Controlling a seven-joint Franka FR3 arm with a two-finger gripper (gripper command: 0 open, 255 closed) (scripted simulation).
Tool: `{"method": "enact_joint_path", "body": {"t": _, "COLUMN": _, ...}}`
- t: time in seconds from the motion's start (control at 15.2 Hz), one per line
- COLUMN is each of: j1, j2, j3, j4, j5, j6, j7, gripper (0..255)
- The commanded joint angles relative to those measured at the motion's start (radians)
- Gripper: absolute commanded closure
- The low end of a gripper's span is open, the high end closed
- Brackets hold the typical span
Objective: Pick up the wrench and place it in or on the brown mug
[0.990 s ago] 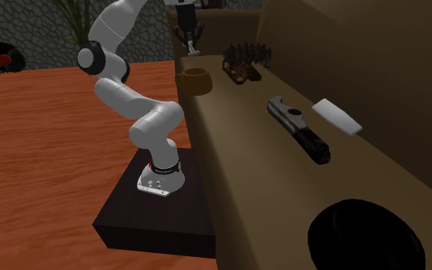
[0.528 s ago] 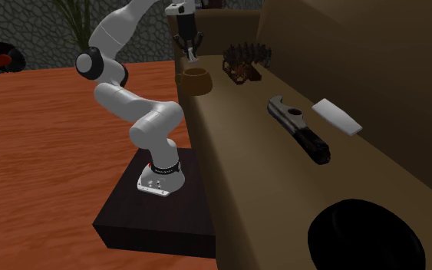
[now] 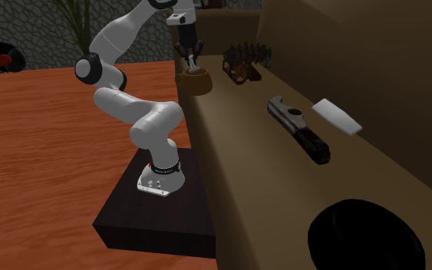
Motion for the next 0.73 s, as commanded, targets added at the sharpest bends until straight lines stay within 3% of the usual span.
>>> {"method": "enact_joint_path", "body": {"t": 0.0, "j1": 0.0, "j2": -0.002, "j3": 0.001, "j4": -0.003, "j5": 0.001, "j6": 0.002, "j7": -0.001, "gripper": 255}}
{"method": "enact_joint_path", "body": {"t": 0.33, "j1": 0.0, "j2": -0.002, "j3": 0.001, "j4": -0.003, "j5": 0.001, "j6": 0.002, "j7": -0.001, "gripper": 255}}
{"method": "enact_joint_path", "body": {"t": 0.4, "j1": 0.0, "j2": -0.002, "j3": 0.001, "j4": -0.003, "j5": 0.001, "j6": 0.002, "j7": -0.001, "gripper": 0}}
{"method": "enact_joint_path", "body": {"t": 0.66, "j1": 0.0, "j2": -0.002, "j3": 0.001, "j4": -0.003, "j5": 0.001, "j6": 0.002, "j7": -0.001, "gripper": 0}}
